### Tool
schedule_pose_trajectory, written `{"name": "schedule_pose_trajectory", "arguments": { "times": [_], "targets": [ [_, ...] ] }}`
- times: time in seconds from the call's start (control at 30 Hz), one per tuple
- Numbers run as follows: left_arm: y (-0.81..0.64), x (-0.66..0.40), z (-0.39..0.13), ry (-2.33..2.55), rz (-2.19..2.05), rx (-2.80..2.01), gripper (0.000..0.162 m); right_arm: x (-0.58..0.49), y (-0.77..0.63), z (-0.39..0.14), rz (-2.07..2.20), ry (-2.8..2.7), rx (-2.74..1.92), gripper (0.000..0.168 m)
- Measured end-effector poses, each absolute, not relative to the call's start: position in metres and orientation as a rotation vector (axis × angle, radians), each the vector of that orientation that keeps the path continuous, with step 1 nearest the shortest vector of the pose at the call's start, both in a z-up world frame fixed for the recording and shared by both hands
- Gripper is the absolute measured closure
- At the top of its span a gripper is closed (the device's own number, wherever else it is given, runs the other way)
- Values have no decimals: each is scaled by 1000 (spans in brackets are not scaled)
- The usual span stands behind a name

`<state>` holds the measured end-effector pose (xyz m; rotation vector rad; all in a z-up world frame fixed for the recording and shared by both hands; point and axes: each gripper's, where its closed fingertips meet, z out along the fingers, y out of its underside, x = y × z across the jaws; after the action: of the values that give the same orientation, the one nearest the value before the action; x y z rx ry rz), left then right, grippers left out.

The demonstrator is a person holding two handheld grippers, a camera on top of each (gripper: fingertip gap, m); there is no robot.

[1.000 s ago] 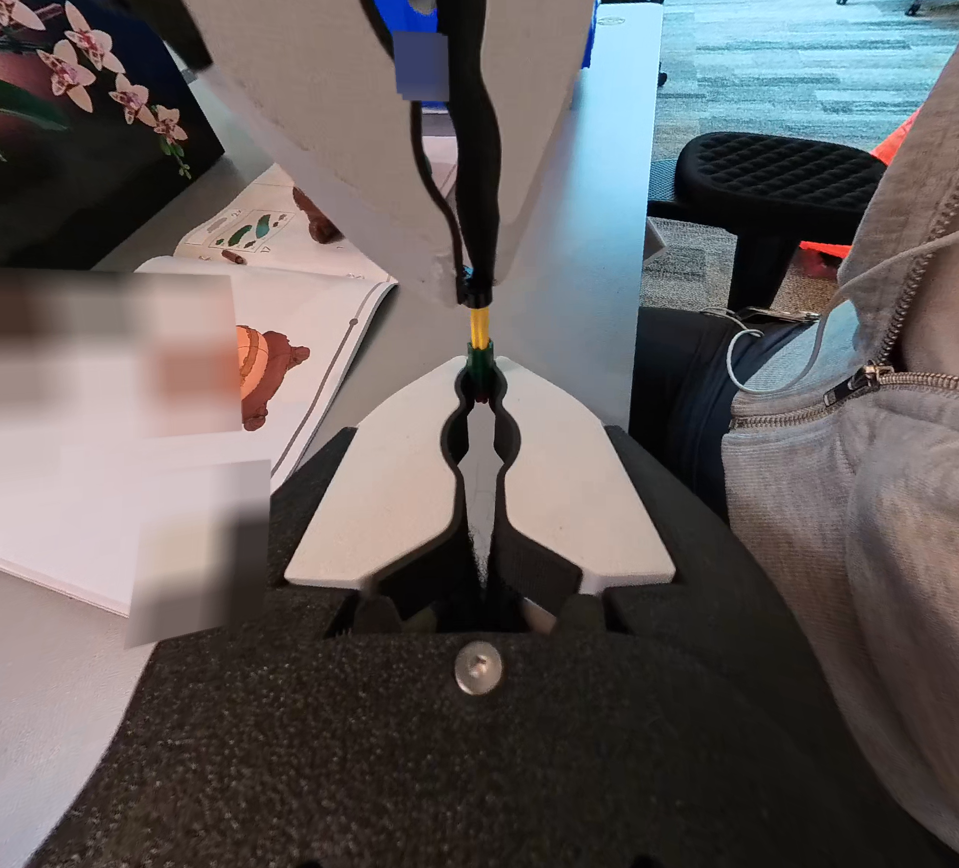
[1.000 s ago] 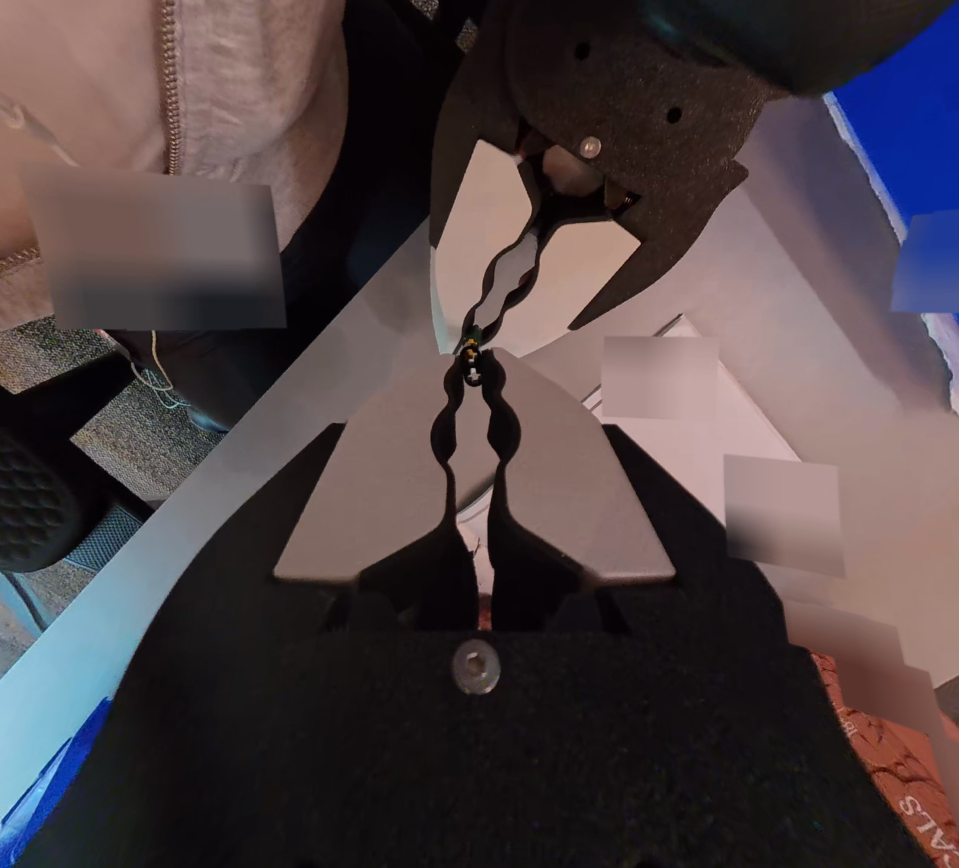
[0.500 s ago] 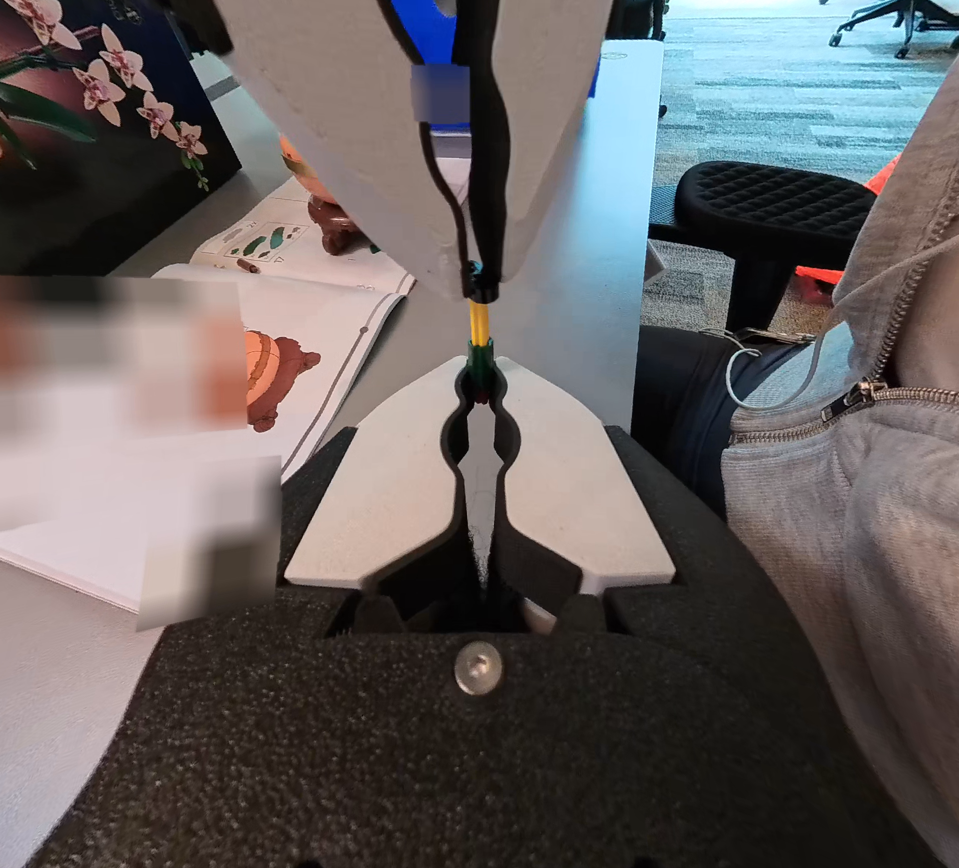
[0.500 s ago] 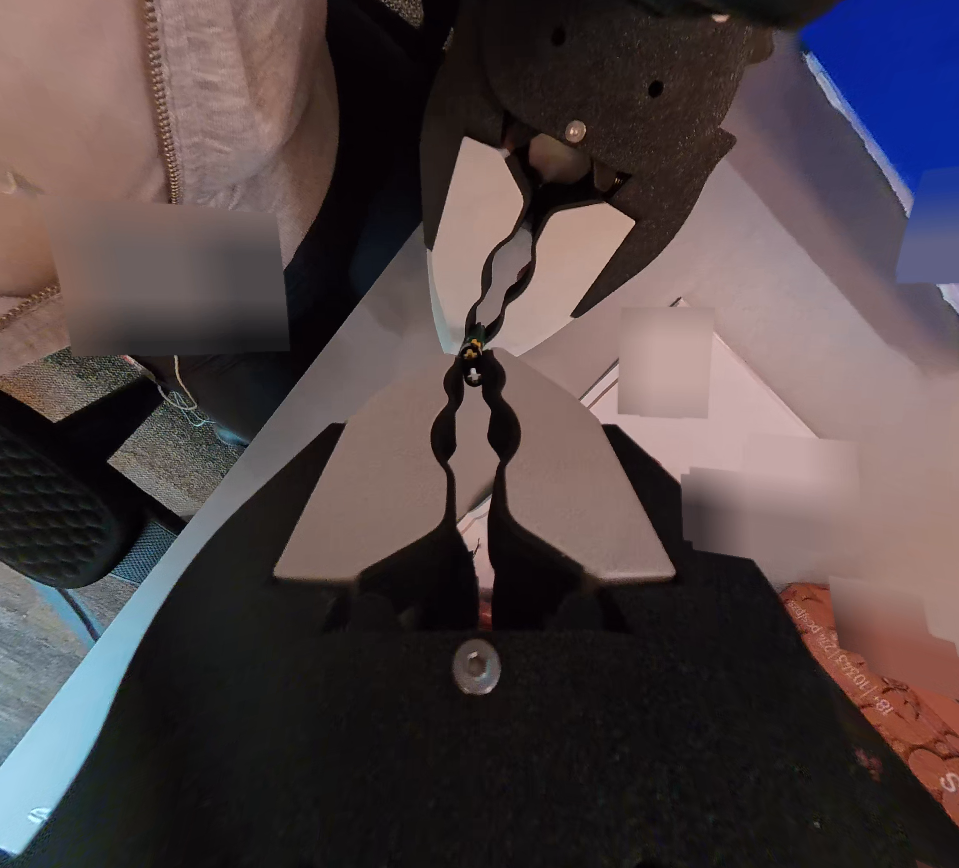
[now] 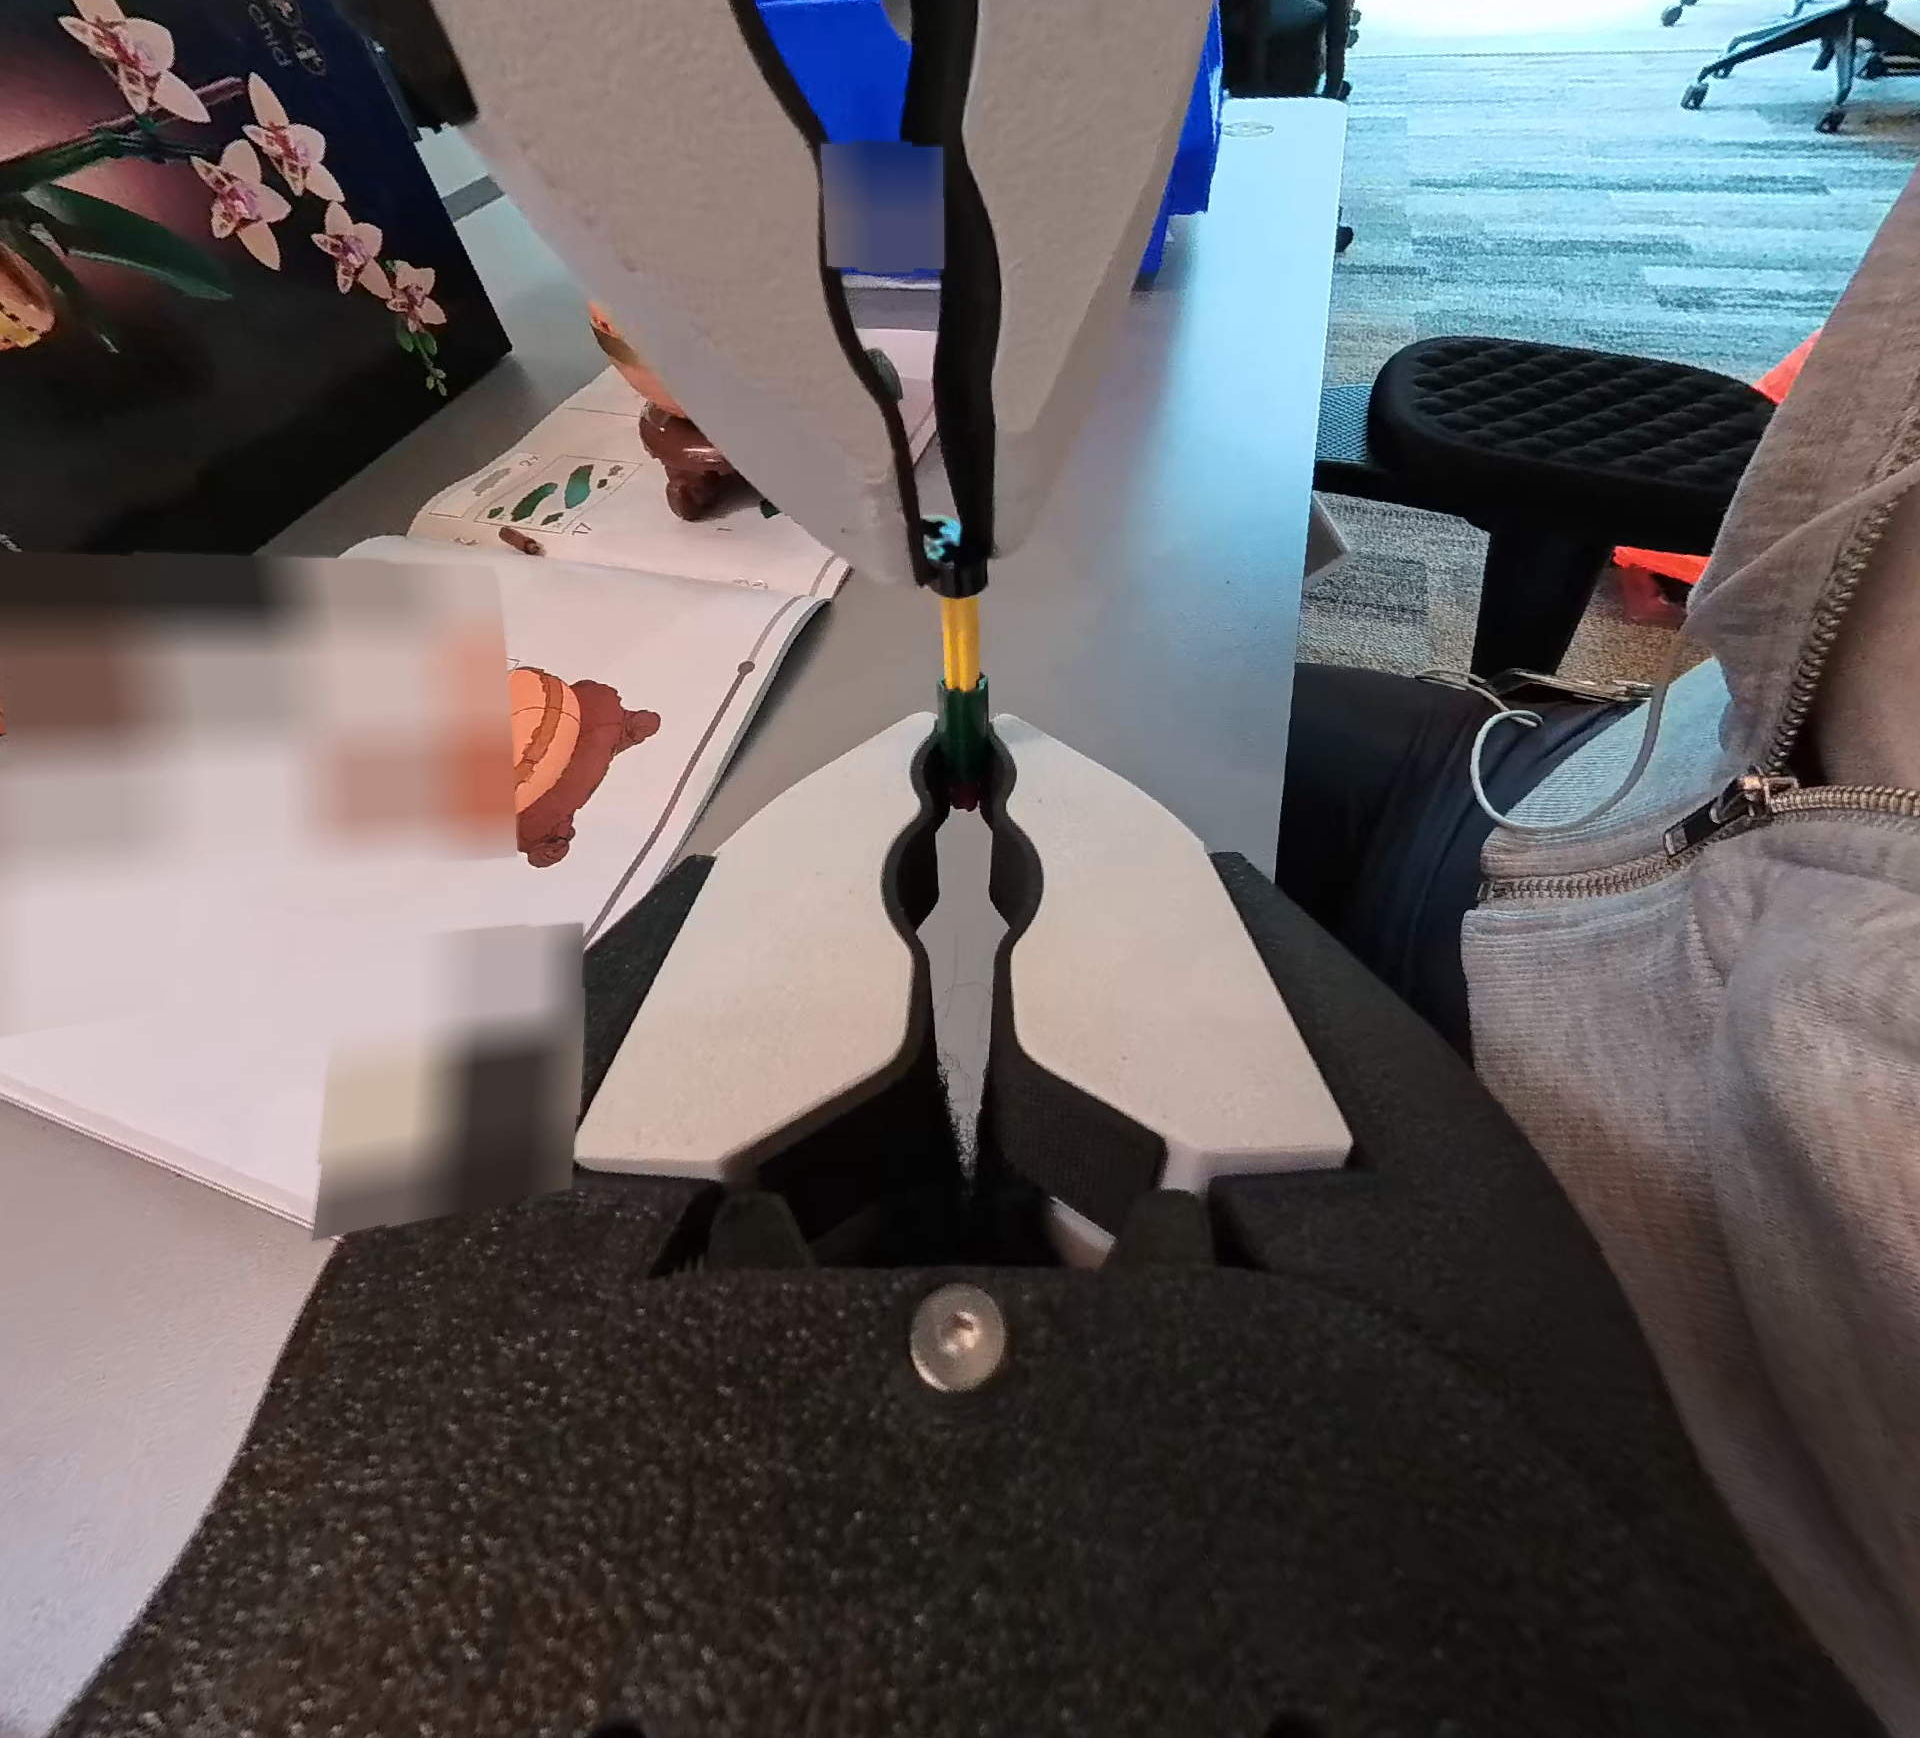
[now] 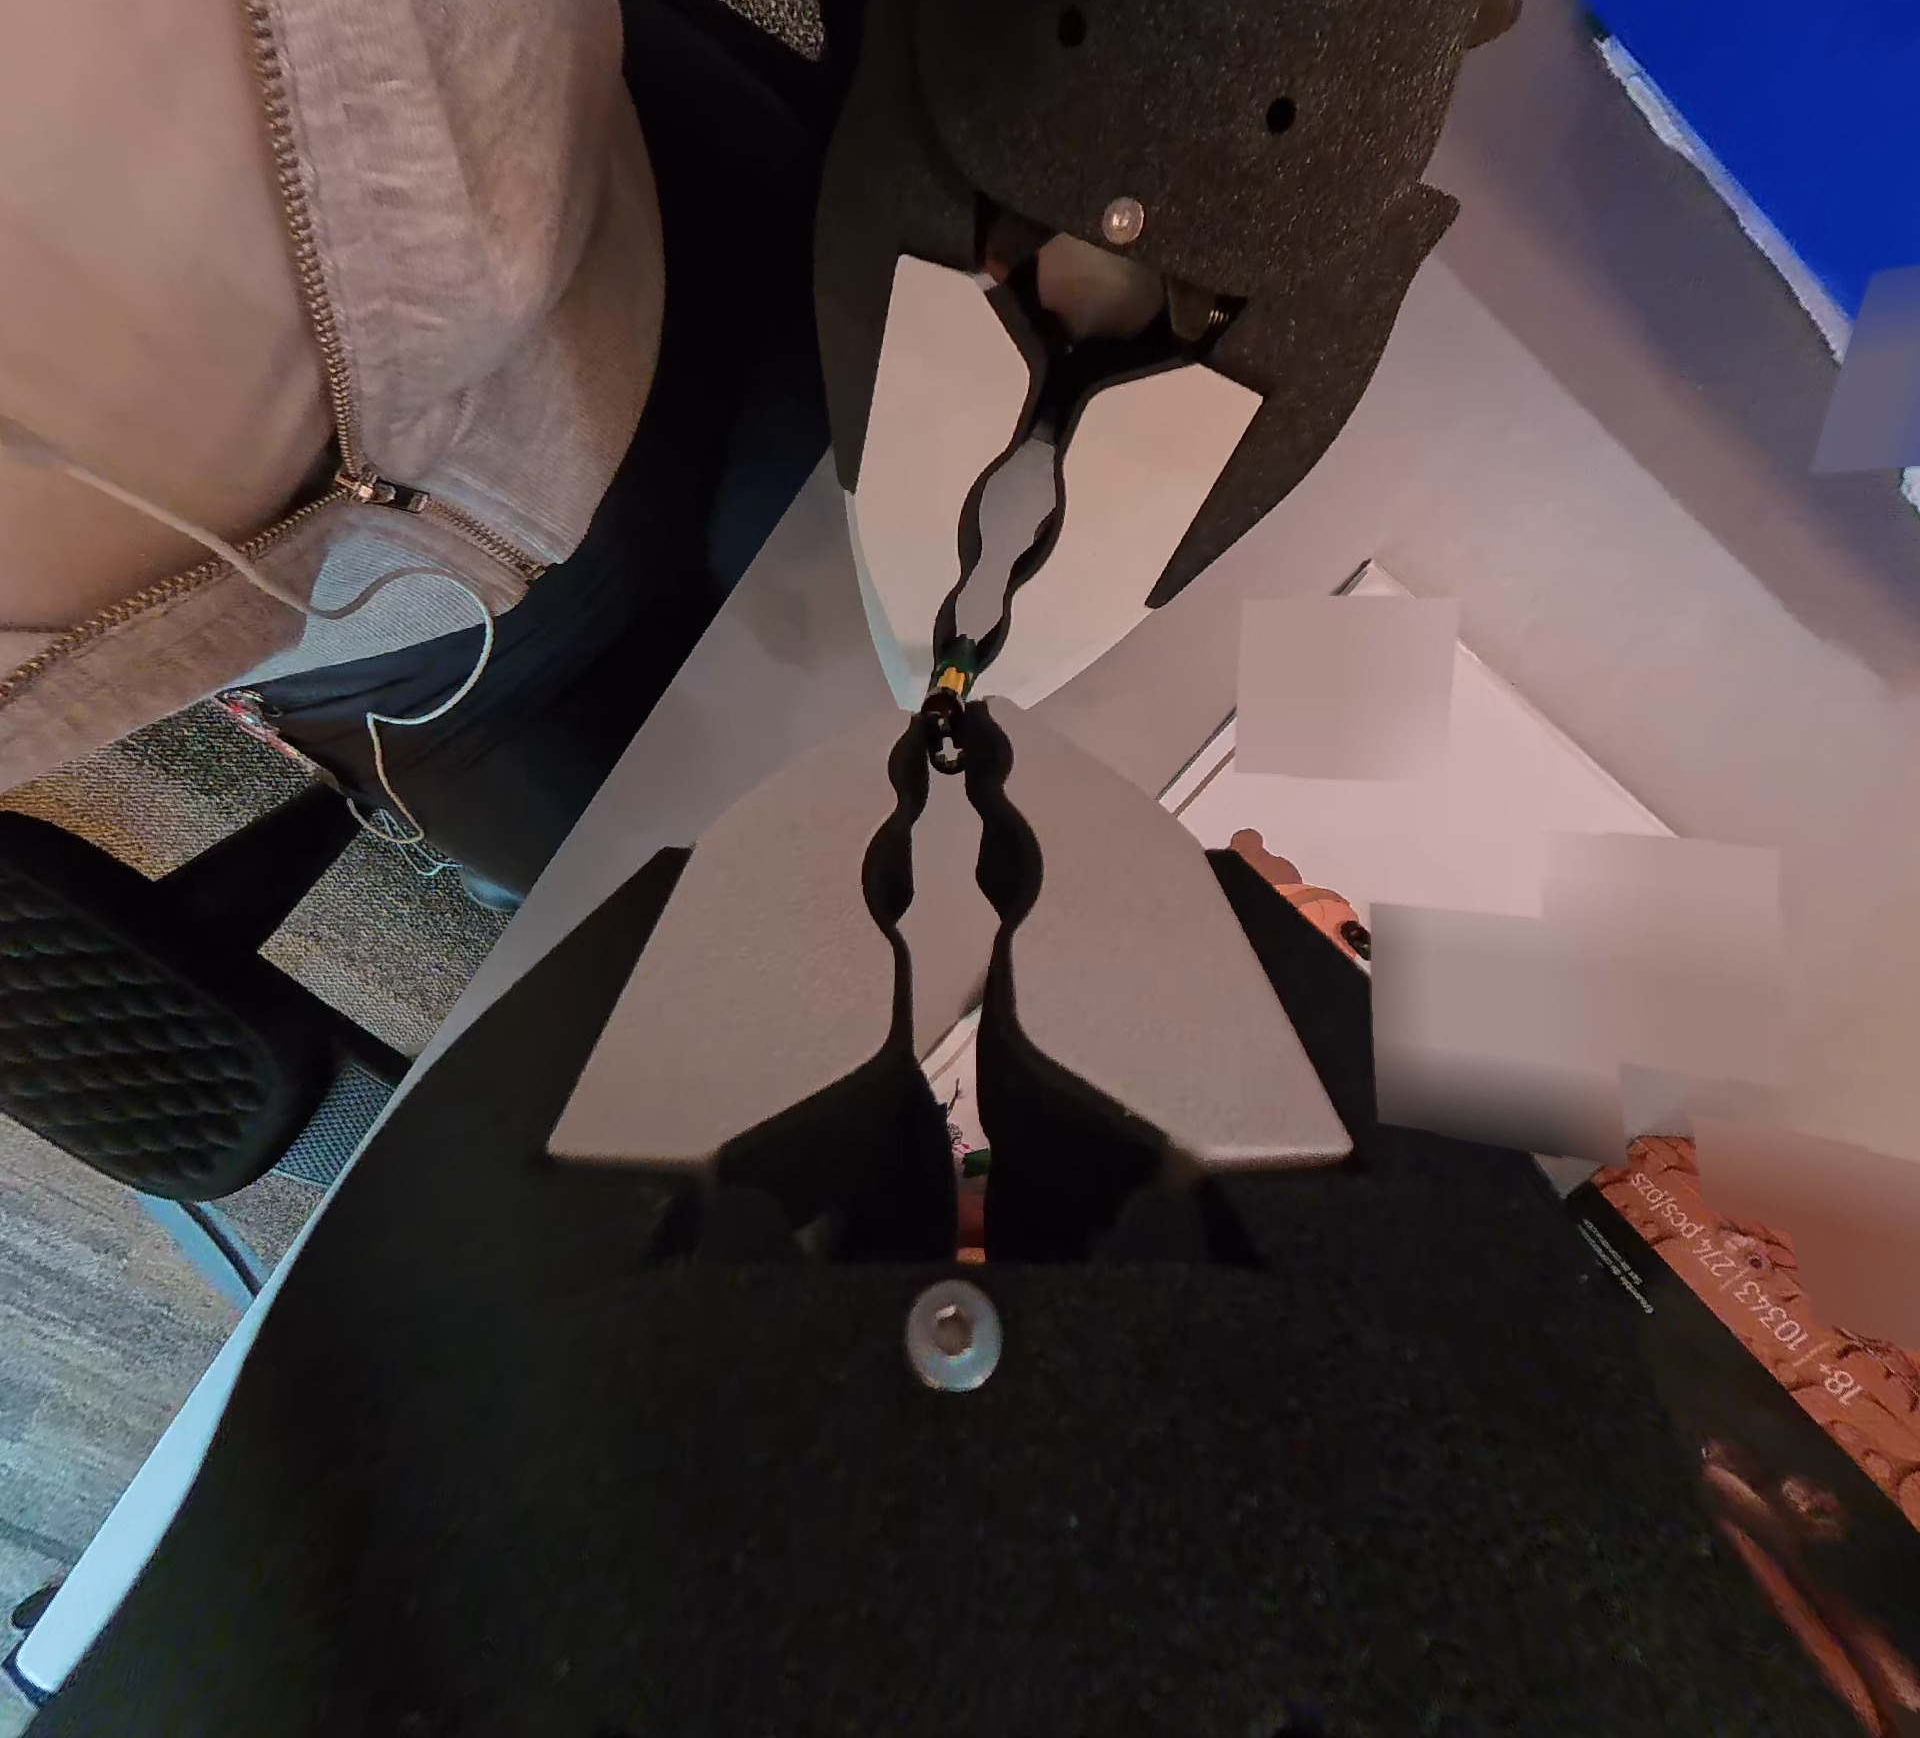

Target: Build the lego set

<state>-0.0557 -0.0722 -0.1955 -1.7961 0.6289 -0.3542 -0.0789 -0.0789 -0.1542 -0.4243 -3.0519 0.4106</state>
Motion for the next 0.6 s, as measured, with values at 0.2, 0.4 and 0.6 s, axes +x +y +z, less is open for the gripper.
{"name": "schedule_pose_trajectory", "arguments": {
  "times": [0.2,0.4,0.6],
  "targets": [
    [-72,-55,-196,632,-353,-1798,158,-78,-80,-155,409,-3054,-420,162],
    [-71,-56,-199,631,-352,-1827,159,-79,-79,-159,376,-3031,-433,162],
    [-68,-59,-205,601,-326,-1880,159,-81,-75,-161,393,-3006,-557,162]
  ]
}}
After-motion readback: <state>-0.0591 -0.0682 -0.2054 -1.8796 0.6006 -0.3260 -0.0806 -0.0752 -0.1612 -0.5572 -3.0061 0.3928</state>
